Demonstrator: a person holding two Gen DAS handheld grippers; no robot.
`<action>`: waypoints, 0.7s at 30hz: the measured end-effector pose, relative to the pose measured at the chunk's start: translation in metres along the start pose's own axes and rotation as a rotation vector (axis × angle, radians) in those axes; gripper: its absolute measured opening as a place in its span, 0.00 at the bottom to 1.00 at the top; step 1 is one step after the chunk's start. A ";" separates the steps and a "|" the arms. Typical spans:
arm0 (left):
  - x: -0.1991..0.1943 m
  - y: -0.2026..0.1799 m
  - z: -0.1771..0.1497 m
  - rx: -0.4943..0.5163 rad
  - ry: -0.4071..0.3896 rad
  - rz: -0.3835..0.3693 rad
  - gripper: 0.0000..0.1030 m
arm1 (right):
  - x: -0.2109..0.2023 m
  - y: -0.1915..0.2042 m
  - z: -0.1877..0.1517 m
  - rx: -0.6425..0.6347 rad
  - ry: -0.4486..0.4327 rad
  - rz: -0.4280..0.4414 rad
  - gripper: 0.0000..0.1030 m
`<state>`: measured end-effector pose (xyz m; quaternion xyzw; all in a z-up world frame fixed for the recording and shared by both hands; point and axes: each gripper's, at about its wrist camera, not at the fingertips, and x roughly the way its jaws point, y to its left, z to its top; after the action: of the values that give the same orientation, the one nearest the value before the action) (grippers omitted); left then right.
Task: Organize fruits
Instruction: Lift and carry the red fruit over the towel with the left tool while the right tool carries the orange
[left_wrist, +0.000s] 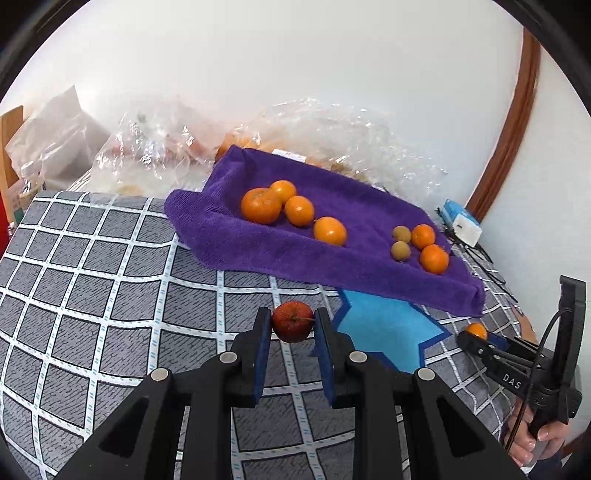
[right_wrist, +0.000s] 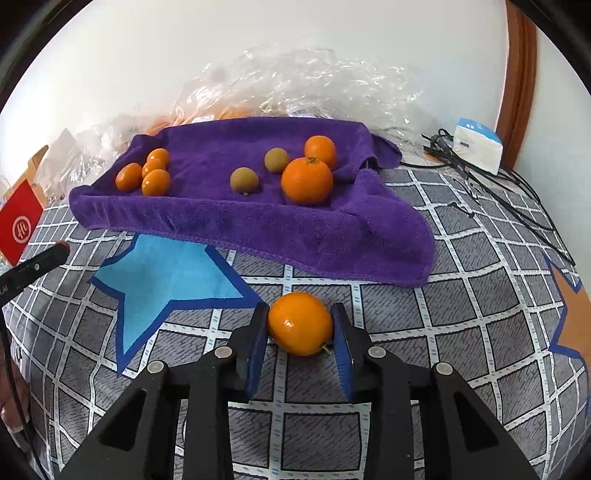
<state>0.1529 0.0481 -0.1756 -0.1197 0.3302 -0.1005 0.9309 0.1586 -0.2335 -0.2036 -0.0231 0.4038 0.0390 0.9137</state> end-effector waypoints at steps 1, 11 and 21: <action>-0.001 -0.001 0.000 0.002 -0.004 -0.004 0.22 | -0.001 0.000 0.000 -0.003 -0.004 0.003 0.32; -0.007 0.000 0.001 -0.007 -0.041 0.010 0.22 | -0.012 -0.007 -0.002 0.022 -0.052 0.029 0.32; -0.031 -0.015 0.029 0.016 -0.077 0.047 0.22 | -0.019 -0.009 0.008 0.039 -0.052 0.047 0.32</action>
<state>0.1463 0.0465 -0.1311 -0.1080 0.2961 -0.0765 0.9460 0.1530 -0.2430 -0.1842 0.0053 0.3810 0.0529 0.9231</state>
